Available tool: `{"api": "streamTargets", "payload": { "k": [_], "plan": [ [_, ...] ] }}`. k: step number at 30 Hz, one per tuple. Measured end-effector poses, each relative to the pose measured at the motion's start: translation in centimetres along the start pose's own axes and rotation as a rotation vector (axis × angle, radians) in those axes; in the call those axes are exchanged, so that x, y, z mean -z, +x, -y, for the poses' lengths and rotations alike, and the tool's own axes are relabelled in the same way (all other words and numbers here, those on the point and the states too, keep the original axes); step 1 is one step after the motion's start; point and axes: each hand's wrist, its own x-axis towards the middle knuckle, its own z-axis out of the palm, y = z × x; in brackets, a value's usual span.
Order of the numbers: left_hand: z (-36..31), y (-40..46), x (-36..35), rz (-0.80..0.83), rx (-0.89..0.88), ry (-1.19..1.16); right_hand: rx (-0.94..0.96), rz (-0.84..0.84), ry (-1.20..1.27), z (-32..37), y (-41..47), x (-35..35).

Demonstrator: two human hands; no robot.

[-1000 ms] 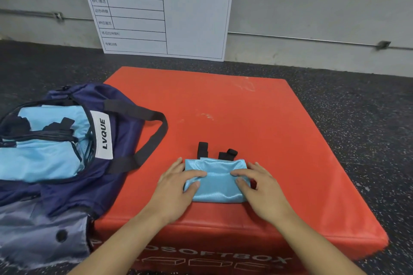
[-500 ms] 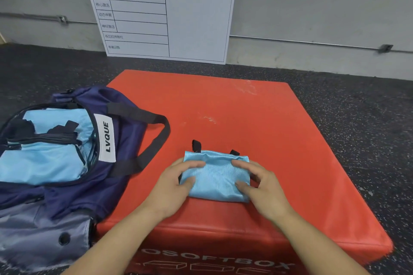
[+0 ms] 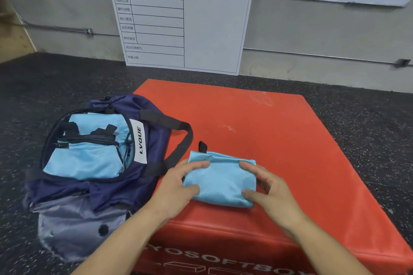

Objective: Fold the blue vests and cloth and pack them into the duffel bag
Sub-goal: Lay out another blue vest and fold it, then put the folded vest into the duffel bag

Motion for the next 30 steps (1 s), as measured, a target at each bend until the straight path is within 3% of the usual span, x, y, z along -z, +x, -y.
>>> {"api": "streamTargets", "payload": {
  "k": [8, 16, 23, 27, 30],
  "plan": [
    [0.1, -3.0, 5.4, -0.021, -0.012, -0.004, 0.035, 0.038, 0.000, 1.8, -0.7, -5.7],
    [-1.5, -2.4, 15.6, -0.280, -0.044, 0.132, 0.215, 0.153, -0.126, 8.1, 6.7, -14.3],
    [-2.8, 1.5, 27.0, -0.518, -0.156, 0.138, 0.475, 0.106, -0.267, 13.7, 16.6, -24.4],
    [0.7, 4.2, 30.1, -0.546, -0.051, 0.132, 0.425, 0.096, -0.345, 12.6, 20.1, -28.8],
    [4.3, 5.3, 30.2, -0.534, 0.097, 0.122, 0.239, 0.069, -0.245, 10.3, 20.2, -31.4]
  ]
}}
